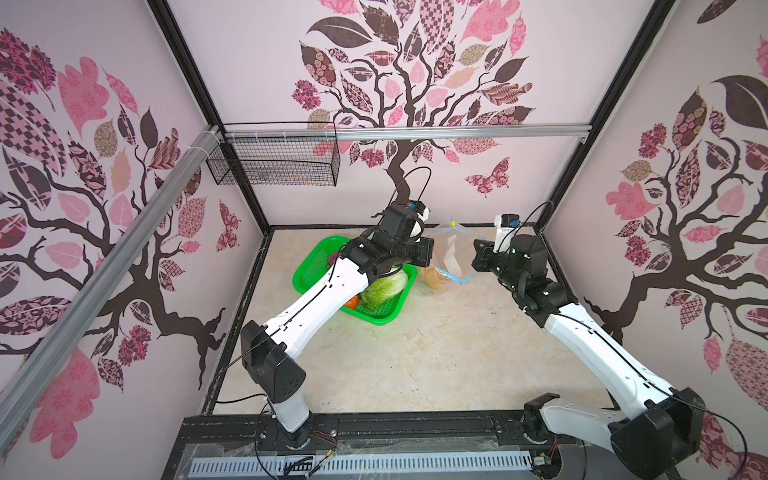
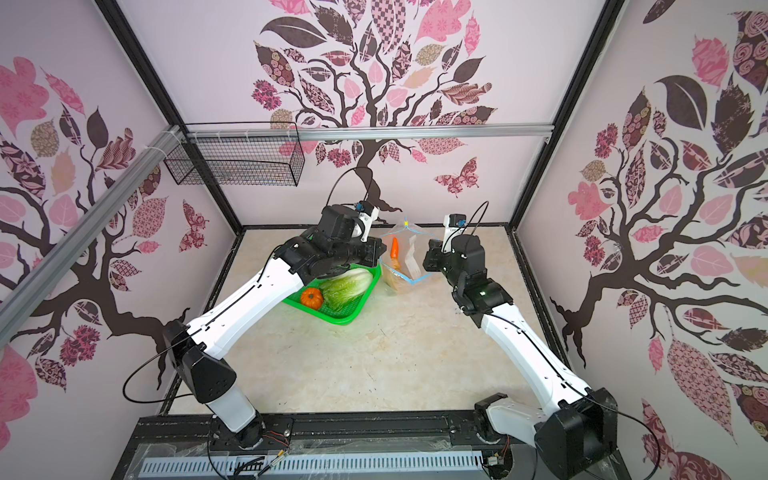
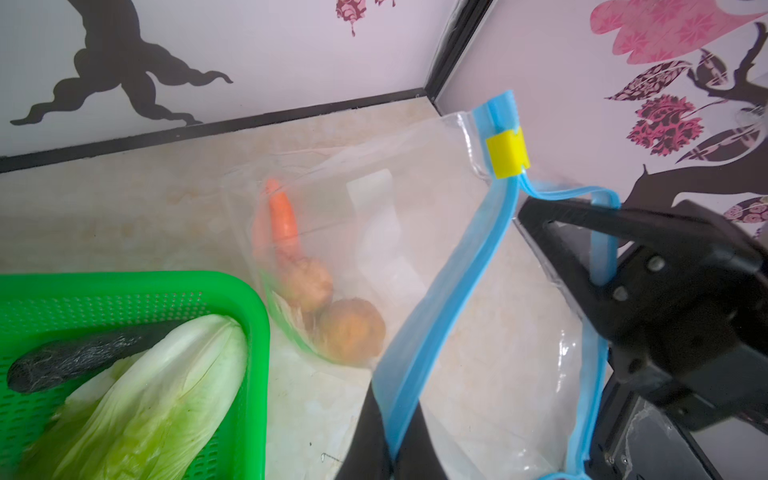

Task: Place the food in the zip-top bag and seal the zipper
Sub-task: 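Withdraw the left gripper from the bag back over the basket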

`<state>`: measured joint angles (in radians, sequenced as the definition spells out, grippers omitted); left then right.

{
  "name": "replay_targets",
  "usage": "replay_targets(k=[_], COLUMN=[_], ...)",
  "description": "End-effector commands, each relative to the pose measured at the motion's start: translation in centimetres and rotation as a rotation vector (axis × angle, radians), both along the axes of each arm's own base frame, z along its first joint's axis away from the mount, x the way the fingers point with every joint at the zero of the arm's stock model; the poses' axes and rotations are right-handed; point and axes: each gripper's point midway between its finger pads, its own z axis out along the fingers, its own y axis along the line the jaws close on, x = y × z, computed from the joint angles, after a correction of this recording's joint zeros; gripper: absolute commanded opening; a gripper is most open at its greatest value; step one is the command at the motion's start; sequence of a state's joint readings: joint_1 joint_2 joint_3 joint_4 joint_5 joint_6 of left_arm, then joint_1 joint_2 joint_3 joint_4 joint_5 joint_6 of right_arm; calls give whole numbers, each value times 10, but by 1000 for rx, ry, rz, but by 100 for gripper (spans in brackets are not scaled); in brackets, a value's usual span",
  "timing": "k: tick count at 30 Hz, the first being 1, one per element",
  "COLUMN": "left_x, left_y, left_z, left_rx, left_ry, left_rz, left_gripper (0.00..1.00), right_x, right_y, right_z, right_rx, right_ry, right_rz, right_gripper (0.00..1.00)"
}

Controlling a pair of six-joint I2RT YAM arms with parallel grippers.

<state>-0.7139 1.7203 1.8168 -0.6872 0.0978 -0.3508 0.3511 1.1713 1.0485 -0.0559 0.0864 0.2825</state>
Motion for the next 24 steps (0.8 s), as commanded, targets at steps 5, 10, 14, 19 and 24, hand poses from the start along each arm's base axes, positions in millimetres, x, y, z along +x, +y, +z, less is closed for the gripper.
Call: replay_targets(k=[5,10,14,19,24], left_x=[-5,-9,-10,-5,3], left_y=[-14,-38,-48,-25,36], left_z=[5,-27,-62,-75,-78], left_rx=[-39,-118,-132,-119,-126], left_ry=[26,138,242,277,298], left_rz=[-66,-125,-132,-68,81], left_gripper=[0,0,3,54,65], right_x=[-25,-25,-17,-6,0], right_y=[-23,-12,-2,6,14], right_z=[54,43,26,6,-10], right_rx=[12,41,43,40,32], right_ry=[-127,-112,-76,-43,-19], right_rz=[-63,-11,26,46,78], right_gripper=[0,0,0,0,0])
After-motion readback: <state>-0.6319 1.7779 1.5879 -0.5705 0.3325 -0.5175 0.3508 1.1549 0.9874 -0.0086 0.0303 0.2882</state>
